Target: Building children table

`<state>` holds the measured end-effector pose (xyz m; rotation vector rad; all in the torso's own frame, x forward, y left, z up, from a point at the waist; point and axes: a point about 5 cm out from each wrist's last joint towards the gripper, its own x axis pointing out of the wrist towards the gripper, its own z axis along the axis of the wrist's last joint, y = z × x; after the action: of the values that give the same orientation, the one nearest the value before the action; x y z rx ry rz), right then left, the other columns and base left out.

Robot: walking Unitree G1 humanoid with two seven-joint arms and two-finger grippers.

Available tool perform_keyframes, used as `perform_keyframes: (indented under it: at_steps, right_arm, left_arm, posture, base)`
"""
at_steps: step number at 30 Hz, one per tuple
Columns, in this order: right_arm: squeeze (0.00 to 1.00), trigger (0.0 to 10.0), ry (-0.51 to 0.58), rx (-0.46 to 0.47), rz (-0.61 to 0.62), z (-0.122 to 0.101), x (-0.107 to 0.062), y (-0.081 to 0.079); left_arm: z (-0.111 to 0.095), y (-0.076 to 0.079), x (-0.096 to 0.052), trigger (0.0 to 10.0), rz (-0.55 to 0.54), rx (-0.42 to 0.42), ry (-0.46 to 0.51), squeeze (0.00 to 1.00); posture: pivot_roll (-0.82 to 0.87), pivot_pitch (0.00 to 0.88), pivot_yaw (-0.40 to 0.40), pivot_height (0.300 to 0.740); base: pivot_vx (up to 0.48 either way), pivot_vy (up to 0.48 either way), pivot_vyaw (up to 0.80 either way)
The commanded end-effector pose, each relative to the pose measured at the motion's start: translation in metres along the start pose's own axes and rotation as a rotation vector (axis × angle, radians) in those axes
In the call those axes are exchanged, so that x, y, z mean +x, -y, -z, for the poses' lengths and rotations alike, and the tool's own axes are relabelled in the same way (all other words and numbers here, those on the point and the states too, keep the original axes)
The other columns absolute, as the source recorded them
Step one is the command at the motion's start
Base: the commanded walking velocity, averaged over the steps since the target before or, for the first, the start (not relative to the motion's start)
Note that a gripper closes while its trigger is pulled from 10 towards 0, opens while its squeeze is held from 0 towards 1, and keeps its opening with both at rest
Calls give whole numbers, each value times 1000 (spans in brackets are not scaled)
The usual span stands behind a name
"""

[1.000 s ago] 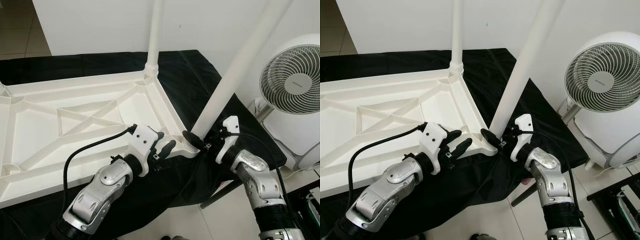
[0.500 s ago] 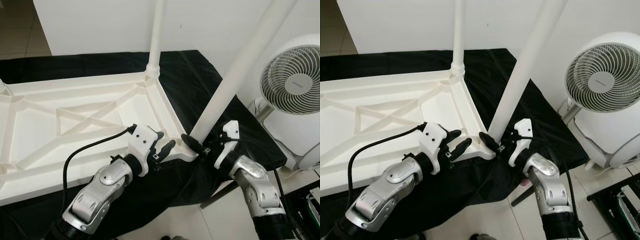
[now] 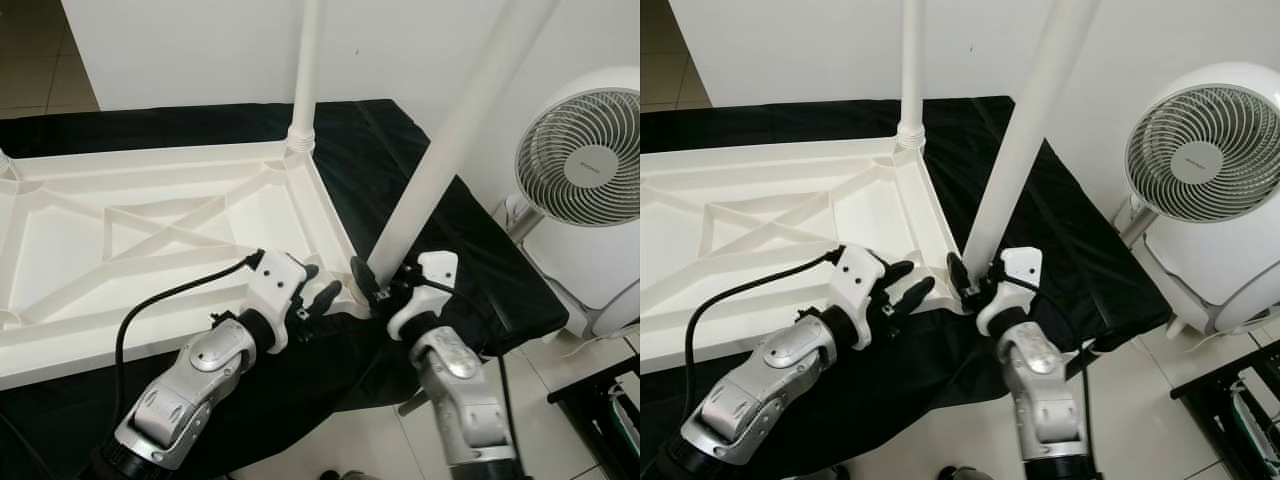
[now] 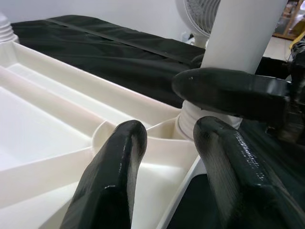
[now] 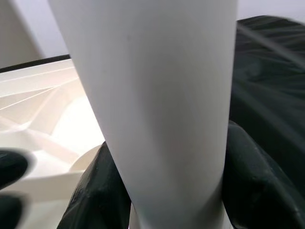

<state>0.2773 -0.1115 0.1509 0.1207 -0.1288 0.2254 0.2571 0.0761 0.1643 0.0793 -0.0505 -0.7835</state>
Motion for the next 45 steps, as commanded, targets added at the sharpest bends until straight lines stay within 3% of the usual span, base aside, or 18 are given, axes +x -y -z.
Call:
perform_keyframes:
  at_steps: [1,4,5,6,11,13,14,16,24,26,27,28,29,34,35,41,42,45]
  right_arm:
    - [0,10000,-38,49,140,7,-4,15]
    - [0,10000,-32,58,149,6,-4,17]
    - [898,10000,-26,58,131,4,-5,17]
    - [1000,10000,-21,53,106,2,-6,17]
    - [1000,10000,-9,17,-43,-4,-8,21]
    - [953,10000,-13,7,-109,-6,-8,22]
    - [0,10000,-13,-7,-163,-8,-8,23]
    - [0,10000,-24,-32,-244,-11,-6,29]
    - [0,10000,-60,-65,-372,-10,-1,40]
    - [0,9961,-95,-82,-471,-6,4,42]
    - [0,4980,-110,-90,-500,-3,7,43]
    - [0,4980,-110,-90,-500,-3,7,43]
    - [0,0,-120,-96,-525,-1,10,44]
    - [0,0,-132,-97,-551,1,14,47]
    - [0,0,-137,-86,-580,1,19,50]
    - [0,0,-137,-83,-609,1,21,51]
    - [0,0,-137,-83,-611,1,20,51]
    - [0,0,-136,-82,-615,2,19,51]
  left_arm:
    - [2,6,-2,10000,143,-5,-3,0]
    - [1,4,-2,10000,139,-3,-1,0]
    - [1,4,-2,10000,137,-2,0,0]
    - [1,4,-2,10000,136,-2,0,0]
    - [1,3,-1,10000,137,3,1,0]
    - [1,3,-2,10000,138,2,1,0]
    - [0,3,-2,10000,143,3,2,0]
    - [-1,4,-2,10000,150,5,3,0]
    - [-1,6,-5,10000,178,4,-5,0]
    - [1,7,-7,10000,201,8,-15,0]
    - [1,8,-7,10000,205,6,-17,0]
    - [1,8,-7,10000,205,6,-17,0]
    - [1,8,-6,10000,203,4,-15,0]
    - [1,8,-6,10000,191,-2,-8,0]
    - [3,18,-6,10000,197,-27,-4,0]
    - [5,26,-8,10000,214,-76,-9,0]
    - [4,25,-8,10000,222,-77,-8,616]
    - [4,25,-9,10000,227,-77,-8,616]
  posture:
    - [46,139,-81,740]
    - [46,139,-81,740]
    - [43,138,-79,740]
    - [43,138,-79,740]
    - [41,136,-80,740]
    - [41,136,-80,740]
    - [41,136,-80,740]
    - [42,129,-79,740]
    - [50,117,-80,740]
    - [55,109,-84,740]
    - [63,99,-87,740]
    - [63,99,-87,740]
    - [63,99,-87,740]
    - [70,91,-88,740]
    - [81,87,-91,740]
    - [81,87,-91,740]
    - [81,92,-91,740]
    - [81,92,-91,740]
  base:
    - [0,0,0]
    - [0,0,0]
    - [0,0,0]
    - [0,0,0]
    - [0,0,0]
    - [0,0,0]
    - [0,0,0]
    - [0,0,0]
    - [0,0,0]
    - [0,0,0]
    - [0,0,0]
    - [0,0,0]
    - [0,0,0]
    - [0,0,0]
    - [0,0,0]
    - [0,0,0]
    - [0,0,0]
    - [0,0,0]
